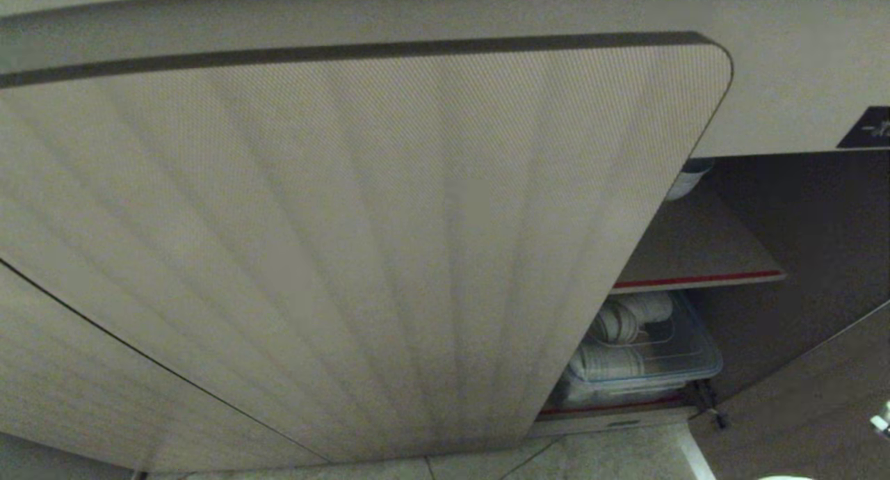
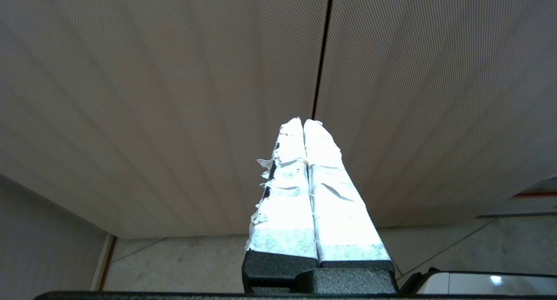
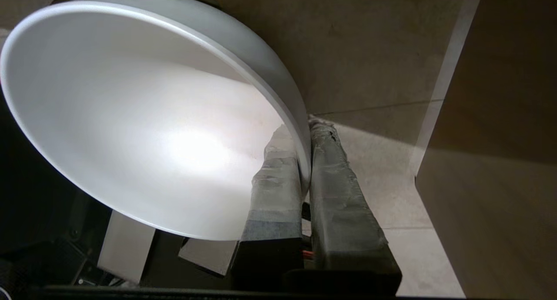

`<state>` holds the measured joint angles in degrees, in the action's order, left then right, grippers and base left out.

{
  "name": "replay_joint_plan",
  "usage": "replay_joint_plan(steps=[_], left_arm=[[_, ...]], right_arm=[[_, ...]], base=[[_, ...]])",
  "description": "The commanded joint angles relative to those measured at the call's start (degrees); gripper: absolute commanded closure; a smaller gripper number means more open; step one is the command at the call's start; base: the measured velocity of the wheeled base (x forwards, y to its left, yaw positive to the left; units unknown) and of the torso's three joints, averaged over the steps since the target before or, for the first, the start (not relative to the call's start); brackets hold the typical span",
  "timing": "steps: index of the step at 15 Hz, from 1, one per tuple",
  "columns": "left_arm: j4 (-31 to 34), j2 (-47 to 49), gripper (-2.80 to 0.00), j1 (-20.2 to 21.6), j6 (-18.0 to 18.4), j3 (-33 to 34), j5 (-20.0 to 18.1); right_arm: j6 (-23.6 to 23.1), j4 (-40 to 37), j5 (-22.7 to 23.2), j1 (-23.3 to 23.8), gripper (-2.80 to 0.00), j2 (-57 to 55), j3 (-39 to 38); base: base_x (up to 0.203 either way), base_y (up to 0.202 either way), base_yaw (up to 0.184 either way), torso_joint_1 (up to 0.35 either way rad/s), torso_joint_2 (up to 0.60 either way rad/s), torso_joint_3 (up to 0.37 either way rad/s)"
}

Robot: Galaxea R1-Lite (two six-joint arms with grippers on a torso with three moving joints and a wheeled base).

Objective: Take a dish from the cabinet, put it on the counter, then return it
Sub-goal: Place it on the table

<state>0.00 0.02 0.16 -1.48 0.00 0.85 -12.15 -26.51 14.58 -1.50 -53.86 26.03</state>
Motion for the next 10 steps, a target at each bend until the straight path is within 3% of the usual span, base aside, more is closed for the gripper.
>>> replay_joint_plan(steps=[1,10], left_arm=[[0.0,-0.02,0.0,0.02,-0.02,0.0,0.03],[0.0,-0.02,0.0,0.02,-0.02,0.0,0.03]], right_arm=[[0.29,-0.12,0.1,0.01,0.0,-0.28,-0.19],[2.58,0.24,0.1,0.26,0.0,-0.11,0.07]], base=[[0.0,0.0,0.0,0.0,0.0,0.0],[0.0,0.0,0.0,0.0,0.0,0.0]])
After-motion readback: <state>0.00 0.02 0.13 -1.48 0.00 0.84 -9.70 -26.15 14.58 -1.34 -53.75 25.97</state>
